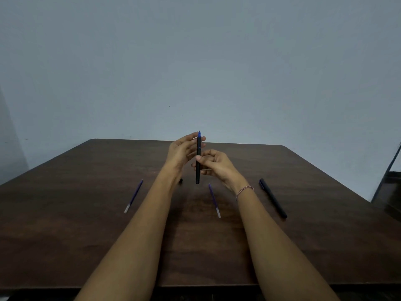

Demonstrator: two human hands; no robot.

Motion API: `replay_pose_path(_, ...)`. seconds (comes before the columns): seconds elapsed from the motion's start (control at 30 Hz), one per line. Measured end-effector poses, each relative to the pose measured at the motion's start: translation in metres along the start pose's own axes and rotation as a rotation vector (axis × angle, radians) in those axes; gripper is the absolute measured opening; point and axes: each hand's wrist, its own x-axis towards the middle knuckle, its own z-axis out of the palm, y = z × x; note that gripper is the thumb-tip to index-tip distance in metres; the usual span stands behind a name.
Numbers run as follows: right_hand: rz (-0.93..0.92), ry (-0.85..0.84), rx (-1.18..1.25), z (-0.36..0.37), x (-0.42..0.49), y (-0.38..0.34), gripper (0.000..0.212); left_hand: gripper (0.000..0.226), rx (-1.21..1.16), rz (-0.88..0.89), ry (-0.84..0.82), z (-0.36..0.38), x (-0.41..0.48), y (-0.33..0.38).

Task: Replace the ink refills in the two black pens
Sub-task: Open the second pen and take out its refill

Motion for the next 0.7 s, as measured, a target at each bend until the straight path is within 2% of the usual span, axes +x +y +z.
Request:
replay_pose_path(0.3,0.01,0.024,-0.045,0.0008,0.0004,-0.0009,0.018,0.03,0.072,0.128,0.097,-0.0025,-0.0006,-0.002)
replay_pose_path(0.43,0.001,0.03,-0.038,0.0009,-0.0004,-0.0001,0.025,0.019,-0.05,0.053,0.099,-0.0001,0.0009,-0.0004)
replay_pose_path(0.5,-0.002,0.034,-0.034,0.0009,-0.0004,0.0006,0.022,0.025,-0.076,0.006,0.079,0.001,0.0013,-0.0001)
replay_pose_path(0.7,-0.007,0.029,-0.047,-0.0006,0.0011,0.0015,0.015,0.026,-0.031,0.043,0.058,0.0005,-0.0025,0.0)
